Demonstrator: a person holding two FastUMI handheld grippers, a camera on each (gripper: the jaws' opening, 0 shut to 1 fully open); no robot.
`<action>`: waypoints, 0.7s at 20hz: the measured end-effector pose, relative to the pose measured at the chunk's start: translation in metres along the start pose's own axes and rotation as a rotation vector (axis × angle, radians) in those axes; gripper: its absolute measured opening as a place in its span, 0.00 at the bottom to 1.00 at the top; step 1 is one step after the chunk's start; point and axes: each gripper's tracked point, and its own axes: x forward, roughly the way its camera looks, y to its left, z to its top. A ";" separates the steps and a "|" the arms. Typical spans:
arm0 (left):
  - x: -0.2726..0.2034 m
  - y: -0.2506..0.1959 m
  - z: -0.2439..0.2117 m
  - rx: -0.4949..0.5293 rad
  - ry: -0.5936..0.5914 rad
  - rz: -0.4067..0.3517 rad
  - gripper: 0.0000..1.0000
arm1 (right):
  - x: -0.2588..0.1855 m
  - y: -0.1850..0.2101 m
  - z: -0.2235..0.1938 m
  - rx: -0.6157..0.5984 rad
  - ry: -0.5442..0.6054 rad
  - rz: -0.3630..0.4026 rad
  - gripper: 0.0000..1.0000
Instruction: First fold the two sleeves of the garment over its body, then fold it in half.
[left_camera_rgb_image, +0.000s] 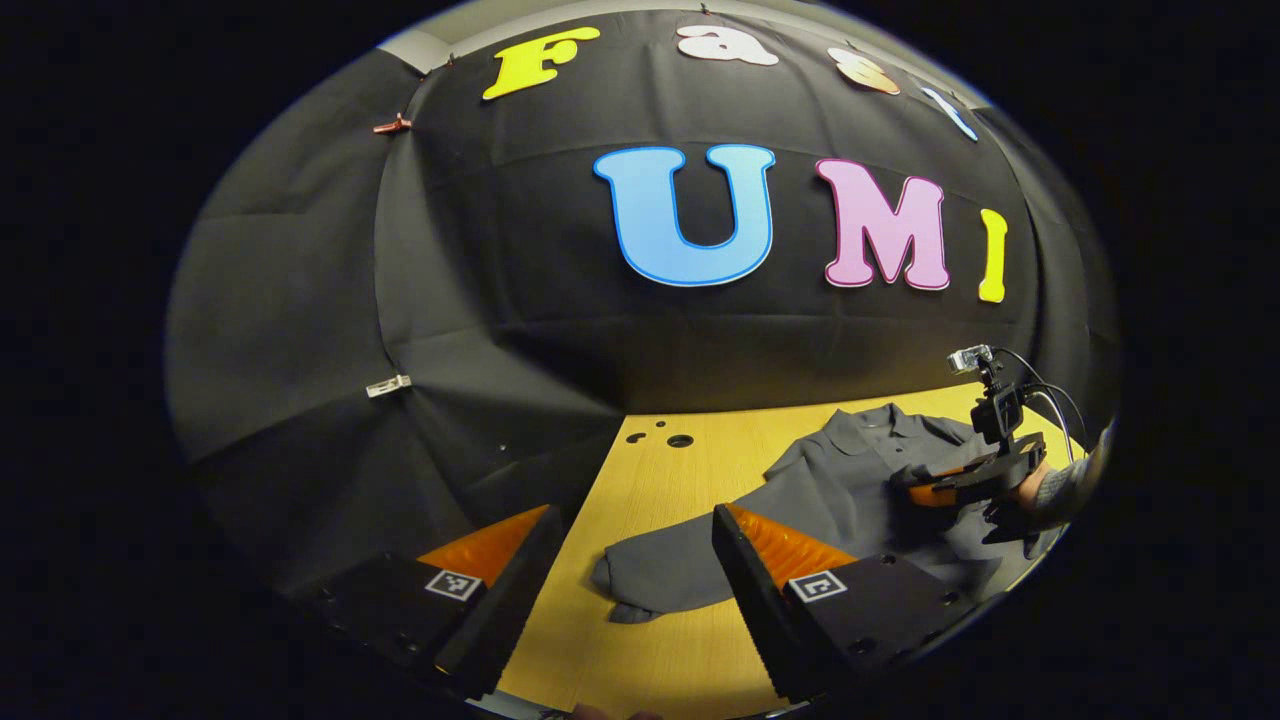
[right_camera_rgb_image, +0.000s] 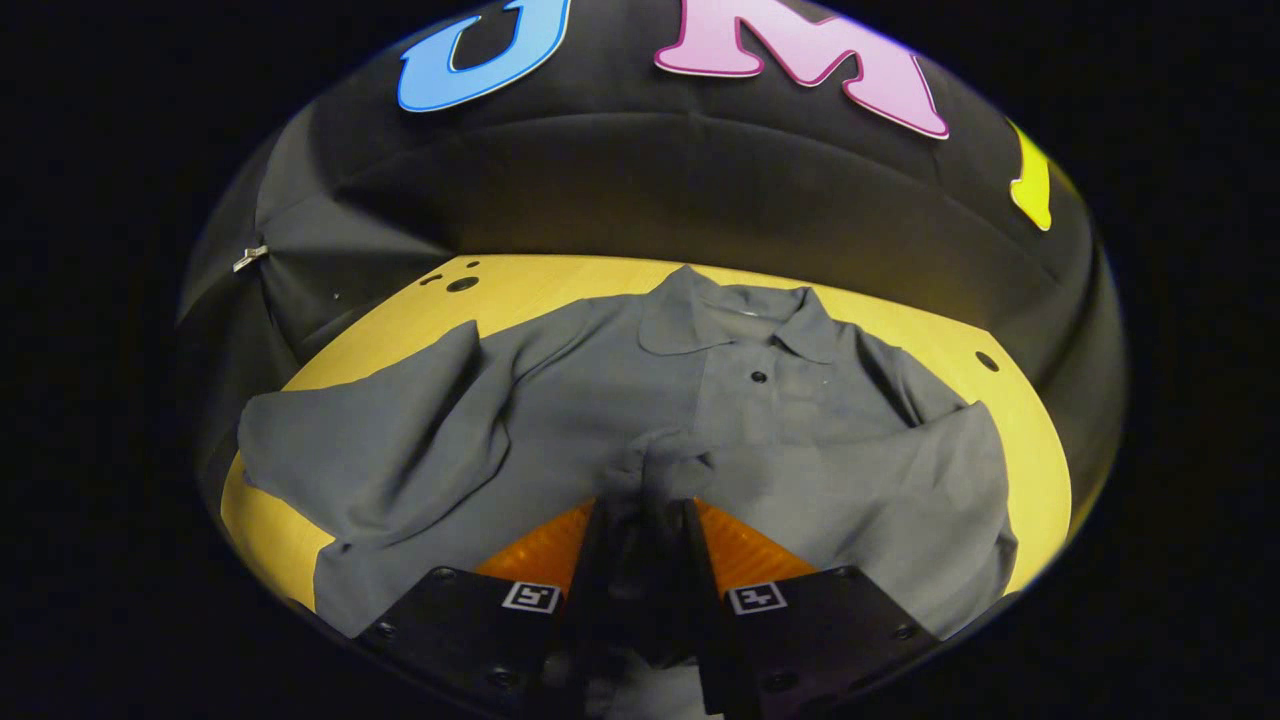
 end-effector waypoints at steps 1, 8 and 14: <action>0.003 0.000 -0.006 -0.001 0.008 -0.001 0.95 | 0.001 0.007 -0.002 0.000 0.006 0.013 0.43; 0.029 -0.005 -0.030 -0.007 0.035 -0.032 0.95 | -0.021 0.046 -0.002 -0.011 0.008 0.123 0.64; 0.062 -0.006 -0.070 -0.027 0.102 -0.037 0.95 | -0.071 0.030 0.022 0.019 -0.051 0.122 0.64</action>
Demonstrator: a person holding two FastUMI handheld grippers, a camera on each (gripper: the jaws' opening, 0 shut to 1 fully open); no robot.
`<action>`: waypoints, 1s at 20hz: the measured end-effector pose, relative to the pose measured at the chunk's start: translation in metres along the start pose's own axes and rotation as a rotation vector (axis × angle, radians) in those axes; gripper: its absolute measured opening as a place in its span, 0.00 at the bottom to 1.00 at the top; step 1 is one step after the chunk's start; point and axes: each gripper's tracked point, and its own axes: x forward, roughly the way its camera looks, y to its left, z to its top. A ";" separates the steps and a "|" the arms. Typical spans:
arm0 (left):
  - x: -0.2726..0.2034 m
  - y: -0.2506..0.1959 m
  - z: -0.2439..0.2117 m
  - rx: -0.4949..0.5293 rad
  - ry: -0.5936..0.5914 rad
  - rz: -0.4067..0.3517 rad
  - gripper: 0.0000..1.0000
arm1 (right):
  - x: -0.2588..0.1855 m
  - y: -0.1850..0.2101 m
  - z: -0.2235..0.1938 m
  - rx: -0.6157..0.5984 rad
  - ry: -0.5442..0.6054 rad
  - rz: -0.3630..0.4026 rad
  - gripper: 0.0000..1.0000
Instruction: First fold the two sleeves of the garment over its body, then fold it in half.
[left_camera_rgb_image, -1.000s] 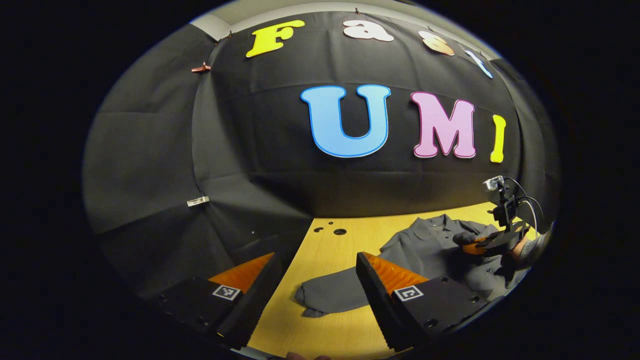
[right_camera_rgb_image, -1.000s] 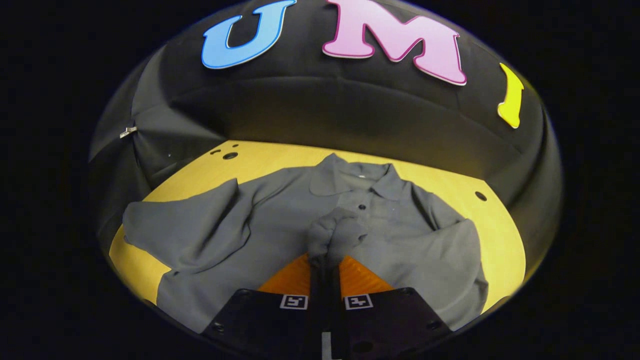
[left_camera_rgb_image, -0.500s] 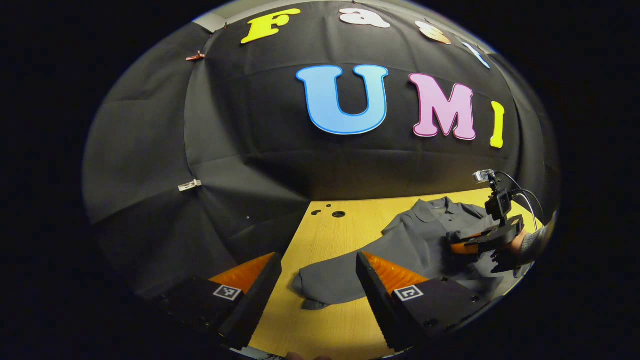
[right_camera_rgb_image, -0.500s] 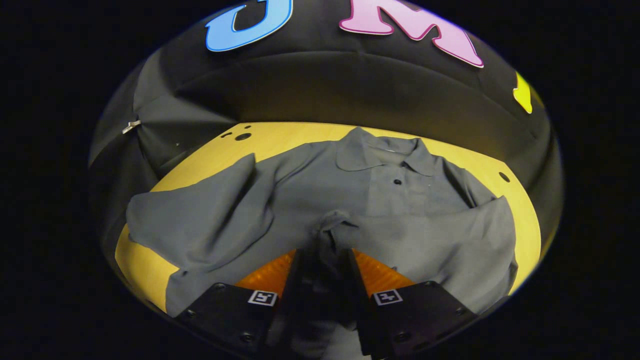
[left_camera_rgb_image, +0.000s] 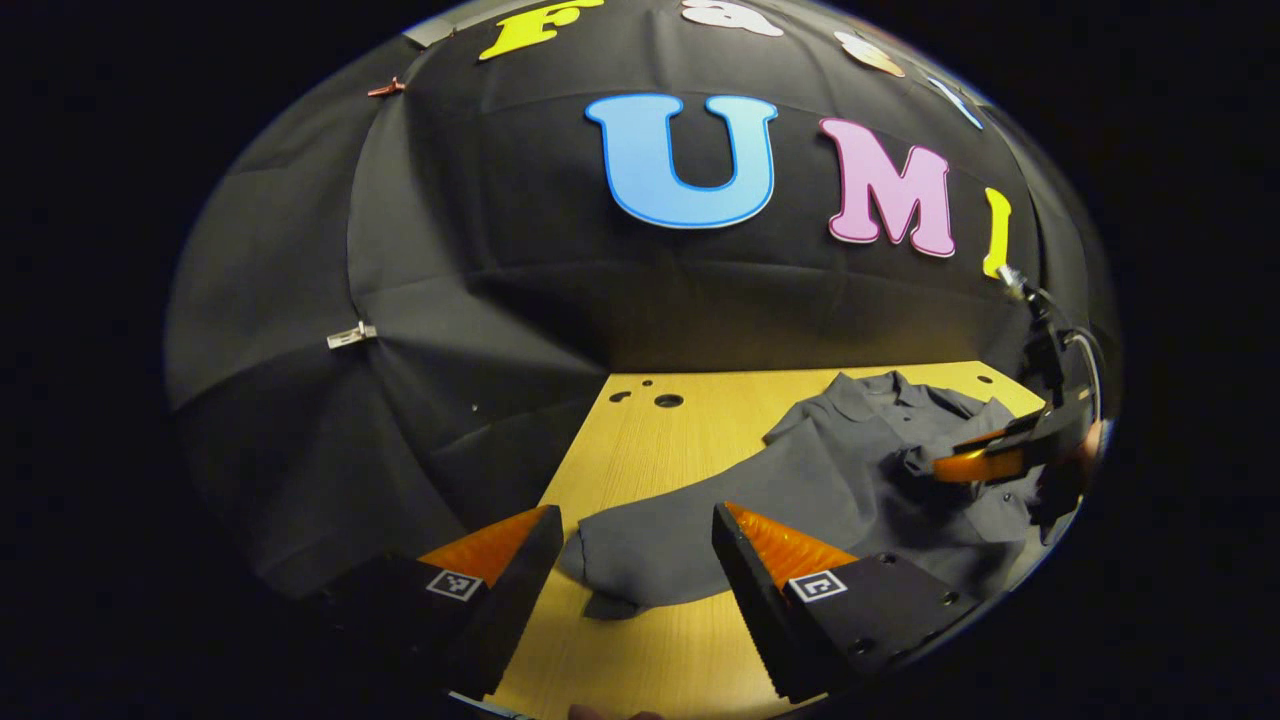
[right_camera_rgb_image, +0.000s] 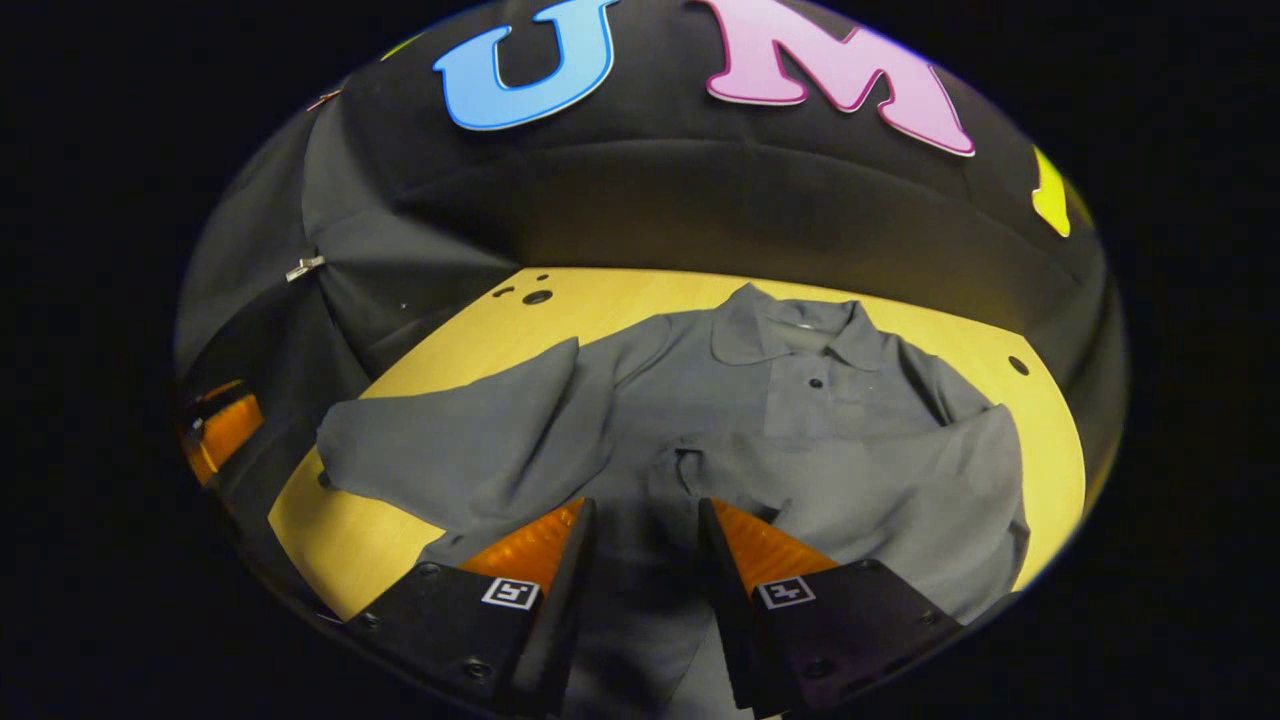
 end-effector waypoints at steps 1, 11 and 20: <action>0.008 0.002 -0.008 -0.004 0.016 0.001 0.95 | -0.010 -0.008 0.004 0.005 -0.012 -0.014 0.64; 0.075 0.028 -0.072 -0.004 0.165 0.068 0.96 | -0.110 -0.089 0.005 0.017 -0.058 -0.193 0.64; 0.100 0.033 -0.108 -0.029 0.312 0.087 0.99 | -0.180 -0.142 -0.019 0.078 -0.069 -0.301 0.64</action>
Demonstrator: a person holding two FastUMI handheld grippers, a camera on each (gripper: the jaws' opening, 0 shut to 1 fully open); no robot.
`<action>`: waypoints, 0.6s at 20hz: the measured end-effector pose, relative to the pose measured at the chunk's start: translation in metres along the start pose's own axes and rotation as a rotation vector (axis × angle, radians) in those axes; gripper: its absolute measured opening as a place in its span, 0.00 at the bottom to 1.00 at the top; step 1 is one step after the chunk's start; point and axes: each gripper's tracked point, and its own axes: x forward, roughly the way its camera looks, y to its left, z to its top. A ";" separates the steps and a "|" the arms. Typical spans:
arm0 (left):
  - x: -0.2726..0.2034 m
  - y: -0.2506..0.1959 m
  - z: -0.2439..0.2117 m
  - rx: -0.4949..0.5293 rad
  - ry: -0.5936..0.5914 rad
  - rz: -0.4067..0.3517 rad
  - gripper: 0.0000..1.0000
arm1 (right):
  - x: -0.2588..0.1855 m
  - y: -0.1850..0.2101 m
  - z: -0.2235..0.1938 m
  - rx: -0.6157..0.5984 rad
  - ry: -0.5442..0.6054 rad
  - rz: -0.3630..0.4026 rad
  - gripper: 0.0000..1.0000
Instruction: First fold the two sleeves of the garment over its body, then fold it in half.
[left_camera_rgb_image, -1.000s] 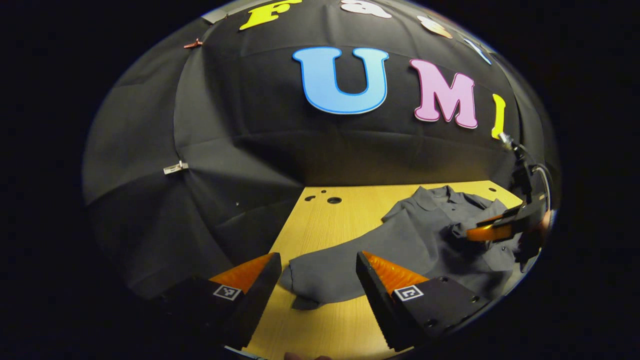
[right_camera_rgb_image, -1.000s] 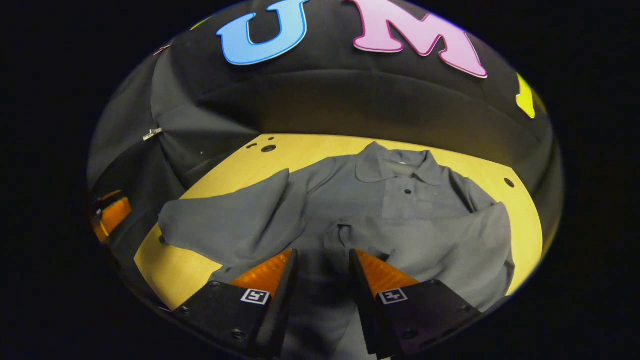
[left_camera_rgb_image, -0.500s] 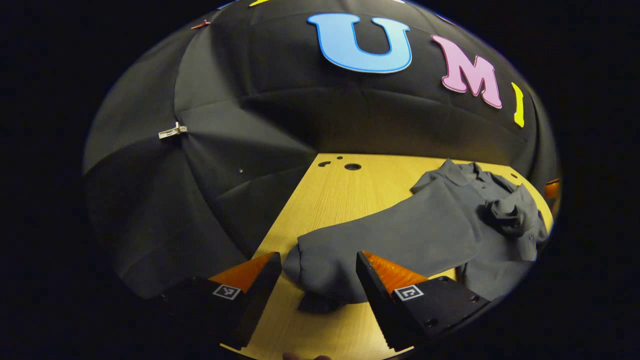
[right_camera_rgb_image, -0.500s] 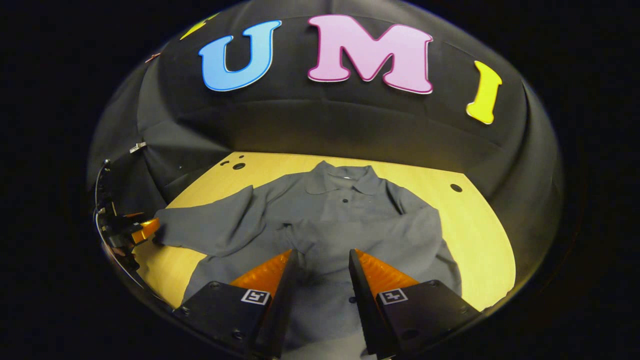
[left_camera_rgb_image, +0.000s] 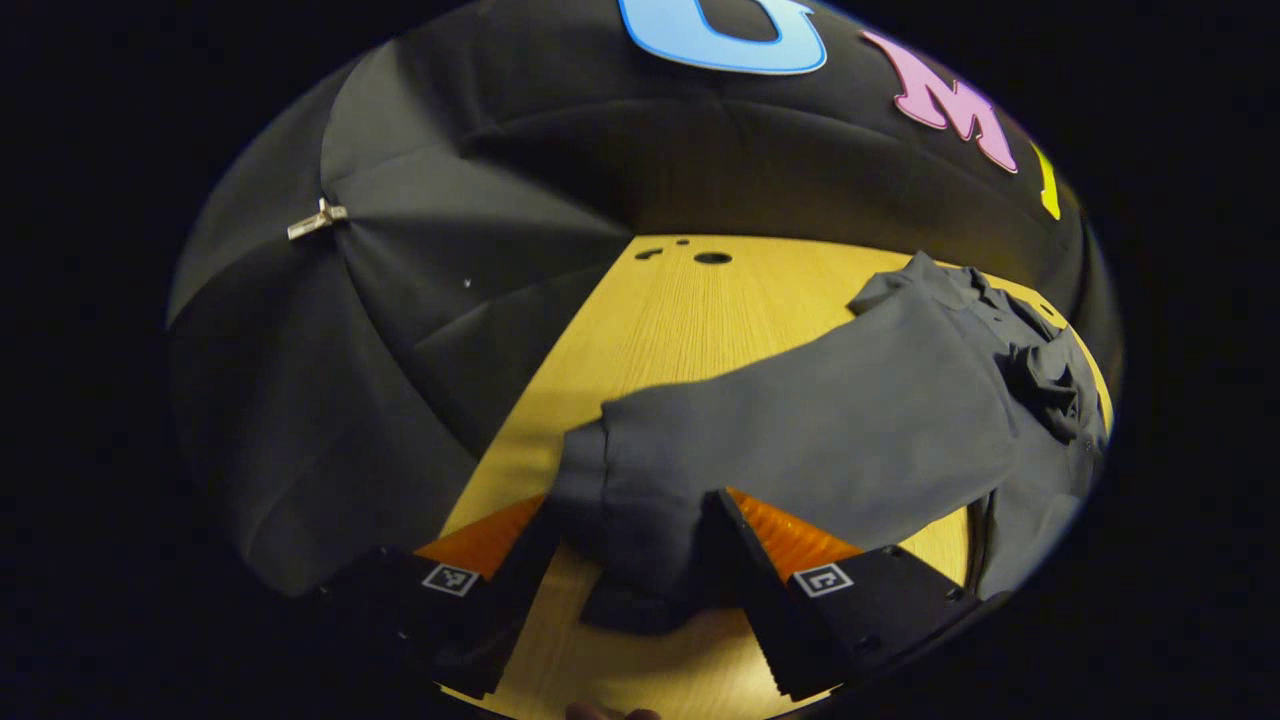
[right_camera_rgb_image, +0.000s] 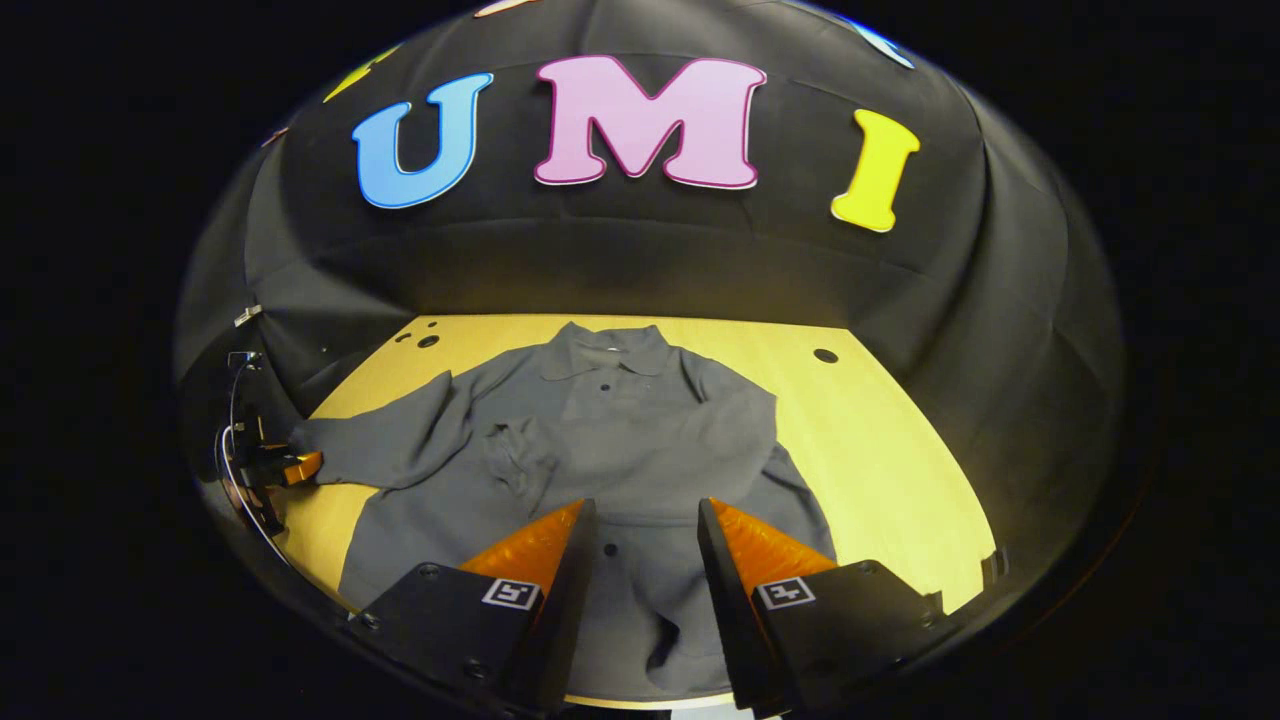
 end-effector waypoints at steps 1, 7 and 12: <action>-0.004 -0.003 -0.001 -0.021 -0.013 -0.004 0.96 | -0.004 -0.007 -0.003 0.010 0.000 -0.008 0.64; 0.000 -0.034 0.006 0.192 0.061 -0.073 0.14 | -0.010 -0.032 -0.012 0.040 -0.002 -0.018 0.63; -0.020 -0.041 0.061 0.064 -0.047 0.006 0.07 | -0.007 -0.049 -0.009 0.046 -0.014 0.000 0.64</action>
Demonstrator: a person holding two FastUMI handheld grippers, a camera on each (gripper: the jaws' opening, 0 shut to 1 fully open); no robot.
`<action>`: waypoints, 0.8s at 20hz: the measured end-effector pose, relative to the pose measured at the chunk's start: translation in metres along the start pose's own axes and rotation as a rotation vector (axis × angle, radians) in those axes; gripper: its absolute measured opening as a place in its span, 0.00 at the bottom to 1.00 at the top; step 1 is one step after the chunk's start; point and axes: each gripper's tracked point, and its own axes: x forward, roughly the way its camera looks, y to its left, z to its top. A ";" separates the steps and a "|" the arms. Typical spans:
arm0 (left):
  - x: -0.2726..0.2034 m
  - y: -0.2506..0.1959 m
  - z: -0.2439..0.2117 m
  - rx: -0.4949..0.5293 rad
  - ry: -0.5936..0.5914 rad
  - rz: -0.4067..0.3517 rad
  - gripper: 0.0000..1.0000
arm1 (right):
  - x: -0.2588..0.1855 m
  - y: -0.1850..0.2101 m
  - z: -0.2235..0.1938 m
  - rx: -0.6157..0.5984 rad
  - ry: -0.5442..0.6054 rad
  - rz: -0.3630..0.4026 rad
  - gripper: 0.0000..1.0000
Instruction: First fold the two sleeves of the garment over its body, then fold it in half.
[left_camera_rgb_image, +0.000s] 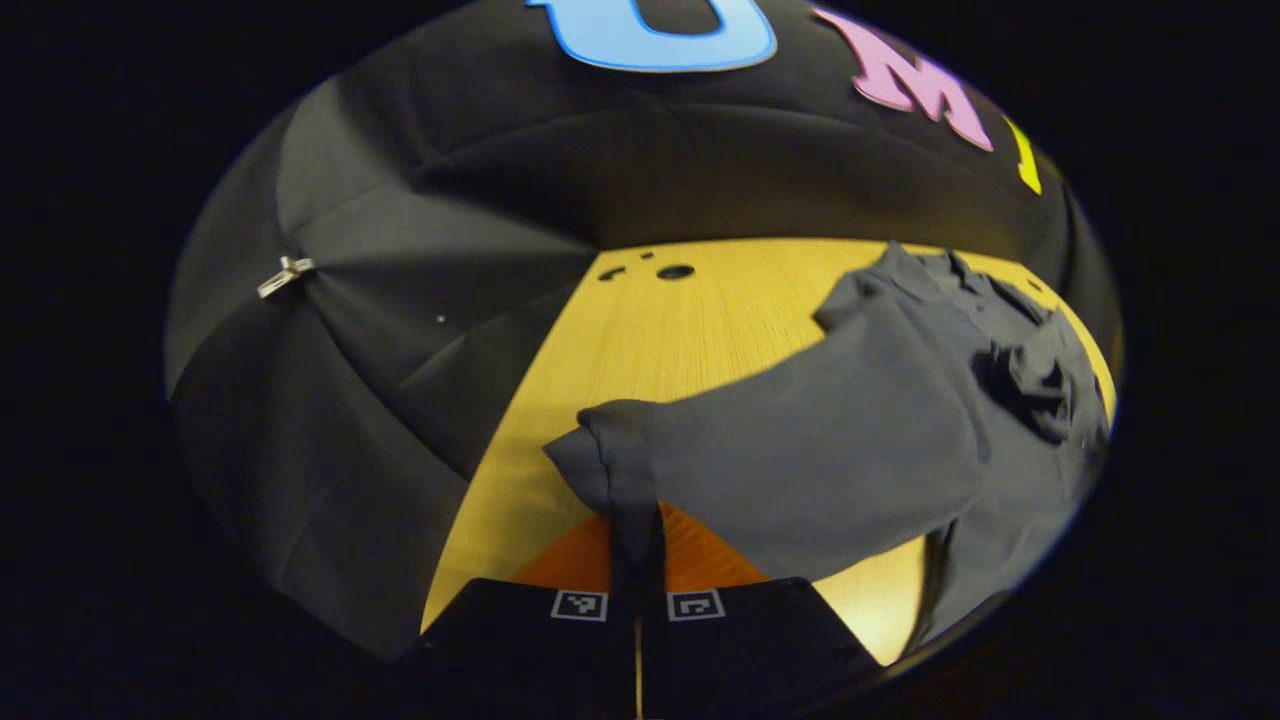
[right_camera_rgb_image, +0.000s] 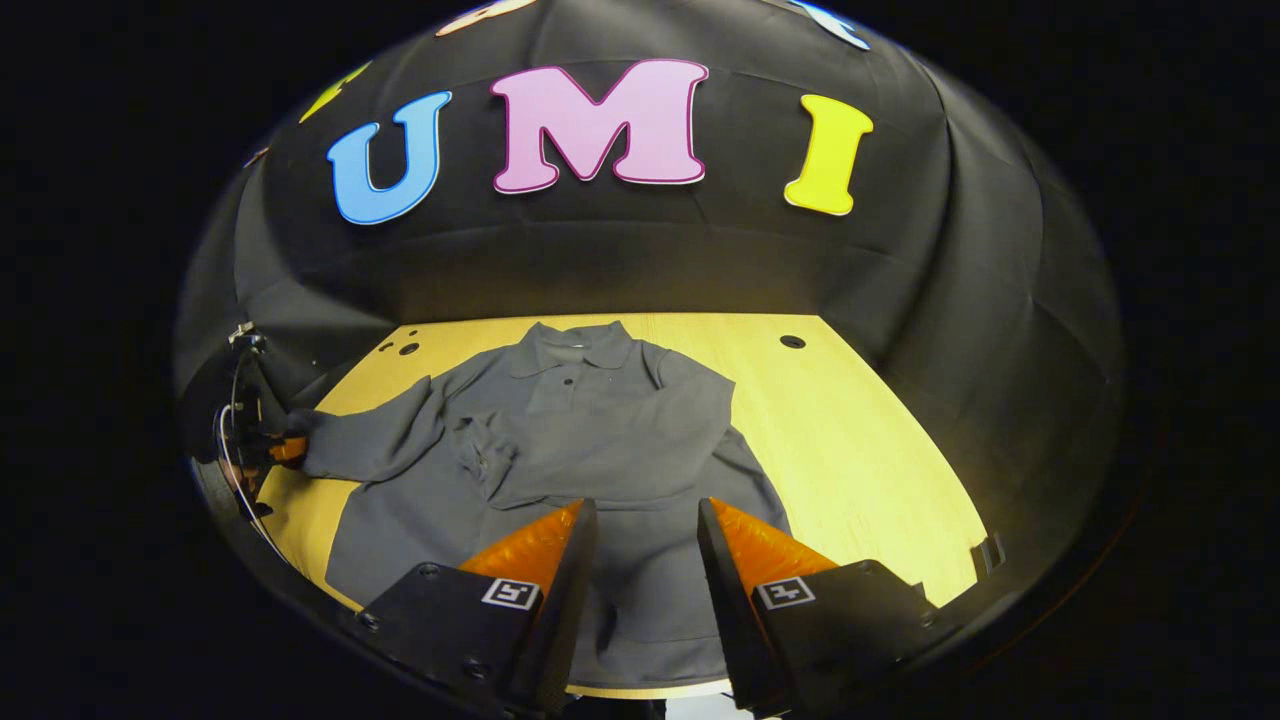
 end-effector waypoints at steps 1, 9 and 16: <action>-0.011 -0.003 0.010 -0.020 -0.034 0.008 0.07 | 0.001 -0.004 -0.001 0.001 -0.001 0.002 0.64; -0.083 -0.095 0.097 0.009 -0.235 -0.095 0.07 | 0.013 -0.047 -0.009 0.049 0.014 0.005 0.63; -0.119 -0.222 0.131 0.034 -0.282 -0.267 0.07 | 0.025 -0.088 -0.013 0.089 0.024 -0.006 0.63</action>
